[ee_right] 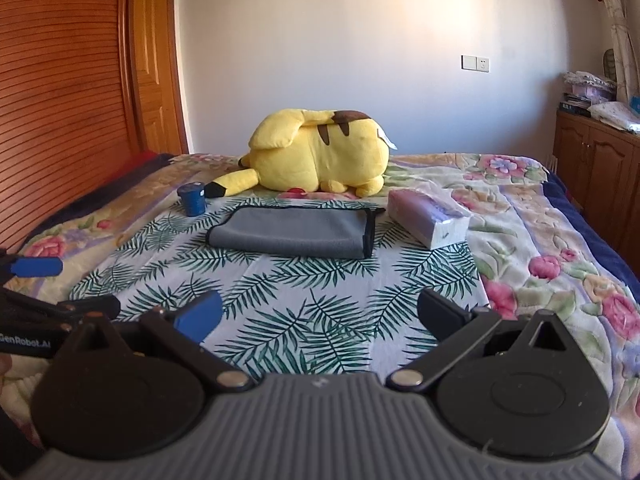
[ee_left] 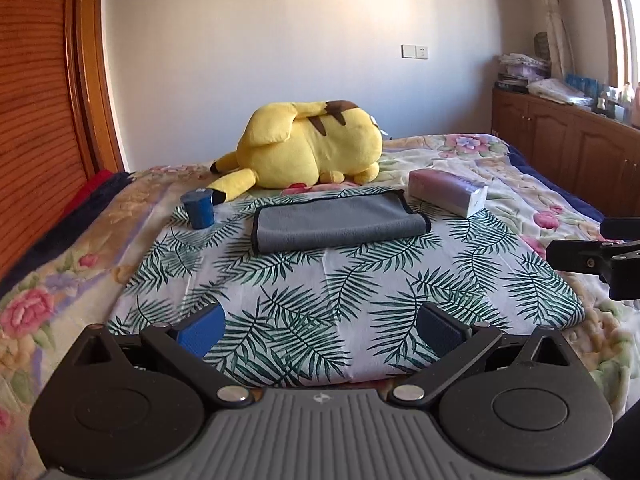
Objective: Fold towel
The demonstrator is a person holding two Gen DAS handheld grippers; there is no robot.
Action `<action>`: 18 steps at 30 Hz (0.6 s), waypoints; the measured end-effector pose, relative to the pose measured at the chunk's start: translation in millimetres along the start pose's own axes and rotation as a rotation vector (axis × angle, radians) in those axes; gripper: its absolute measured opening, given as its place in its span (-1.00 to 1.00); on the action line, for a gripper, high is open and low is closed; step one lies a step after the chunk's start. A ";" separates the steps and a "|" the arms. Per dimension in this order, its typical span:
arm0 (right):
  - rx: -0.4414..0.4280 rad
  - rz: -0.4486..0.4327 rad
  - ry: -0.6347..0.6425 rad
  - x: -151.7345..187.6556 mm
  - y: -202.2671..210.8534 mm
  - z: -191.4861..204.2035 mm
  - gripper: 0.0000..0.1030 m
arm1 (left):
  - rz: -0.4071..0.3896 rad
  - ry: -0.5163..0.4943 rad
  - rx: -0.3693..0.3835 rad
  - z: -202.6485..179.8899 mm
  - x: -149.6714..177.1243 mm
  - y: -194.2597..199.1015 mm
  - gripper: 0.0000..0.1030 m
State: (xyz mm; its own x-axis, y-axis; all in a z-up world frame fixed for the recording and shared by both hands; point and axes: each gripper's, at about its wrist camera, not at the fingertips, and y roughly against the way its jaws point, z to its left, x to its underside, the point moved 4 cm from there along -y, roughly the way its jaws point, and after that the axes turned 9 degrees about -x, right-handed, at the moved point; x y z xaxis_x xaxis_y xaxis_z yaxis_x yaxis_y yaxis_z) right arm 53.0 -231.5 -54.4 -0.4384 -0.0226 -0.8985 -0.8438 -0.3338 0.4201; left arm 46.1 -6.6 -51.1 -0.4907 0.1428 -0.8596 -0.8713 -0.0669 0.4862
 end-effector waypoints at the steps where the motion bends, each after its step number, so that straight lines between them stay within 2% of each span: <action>1: 0.002 0.000 -0.005 1.7 -1.9 -0.4 1.00 | 0.002 0.005 -0.001 -0.6 1.5 -1.9 1.00; 11: 0.011 0.004 -0.031 11.5 -14.1 -5.6 1.00 | -0.018 -0.009 -0.017 -1.0 3.7 -8.1 1.00; 18: 0.022 -0.021 -0.015 12.2 -10.9 -3.1 1.00 | -0.081 0.017 -0.021 2.6 -10.0 3.1 1.00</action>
State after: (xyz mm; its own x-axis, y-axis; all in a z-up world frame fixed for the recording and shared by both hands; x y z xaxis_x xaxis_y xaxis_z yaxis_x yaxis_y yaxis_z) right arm 57.9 -231.1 -70.3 -0.4248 -0.0012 -0.9053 -0.8596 -0.3132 0.4038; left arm 48.3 -5.6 -40.6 -0.4186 0.1322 -0.8985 -0.9081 -0.0765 0.4118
